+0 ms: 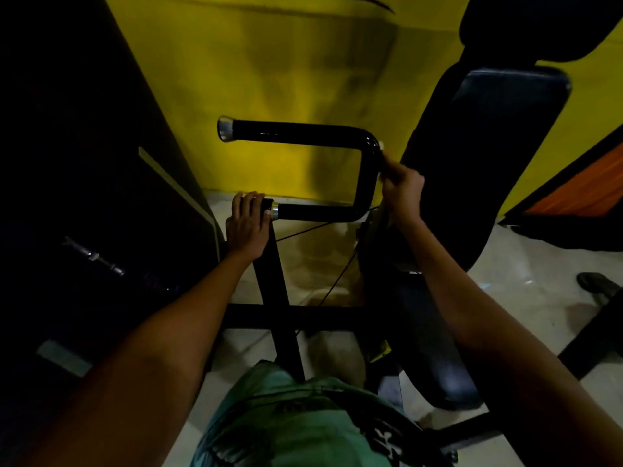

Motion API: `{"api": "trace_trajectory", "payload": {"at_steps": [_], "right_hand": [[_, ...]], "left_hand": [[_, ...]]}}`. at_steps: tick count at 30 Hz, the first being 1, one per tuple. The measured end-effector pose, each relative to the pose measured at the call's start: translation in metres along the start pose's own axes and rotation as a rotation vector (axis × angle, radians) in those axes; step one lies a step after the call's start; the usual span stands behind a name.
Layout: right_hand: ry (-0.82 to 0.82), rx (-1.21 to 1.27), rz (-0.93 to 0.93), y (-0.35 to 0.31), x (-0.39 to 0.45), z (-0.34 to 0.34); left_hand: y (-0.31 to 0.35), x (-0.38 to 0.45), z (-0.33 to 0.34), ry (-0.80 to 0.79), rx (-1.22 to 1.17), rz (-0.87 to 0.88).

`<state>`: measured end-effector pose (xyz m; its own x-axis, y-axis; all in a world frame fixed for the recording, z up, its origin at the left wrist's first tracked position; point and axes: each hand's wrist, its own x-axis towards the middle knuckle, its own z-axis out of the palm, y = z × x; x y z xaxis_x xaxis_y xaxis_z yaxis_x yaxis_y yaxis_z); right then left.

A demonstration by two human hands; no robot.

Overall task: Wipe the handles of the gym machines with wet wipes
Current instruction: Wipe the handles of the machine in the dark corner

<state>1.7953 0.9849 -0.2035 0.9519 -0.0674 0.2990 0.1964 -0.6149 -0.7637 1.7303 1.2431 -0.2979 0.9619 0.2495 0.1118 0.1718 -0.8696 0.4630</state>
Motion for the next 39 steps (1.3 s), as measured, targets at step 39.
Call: {"api": "trace_trajectory", "payload": {"at_steps": [39], "right_hand": [[0.089,1.548,1.214,-0.031,-0.082,0.126]], "left_hand": [[-0.019,-0.002,-0.011,-0.062,-0.001,0.194]]}}
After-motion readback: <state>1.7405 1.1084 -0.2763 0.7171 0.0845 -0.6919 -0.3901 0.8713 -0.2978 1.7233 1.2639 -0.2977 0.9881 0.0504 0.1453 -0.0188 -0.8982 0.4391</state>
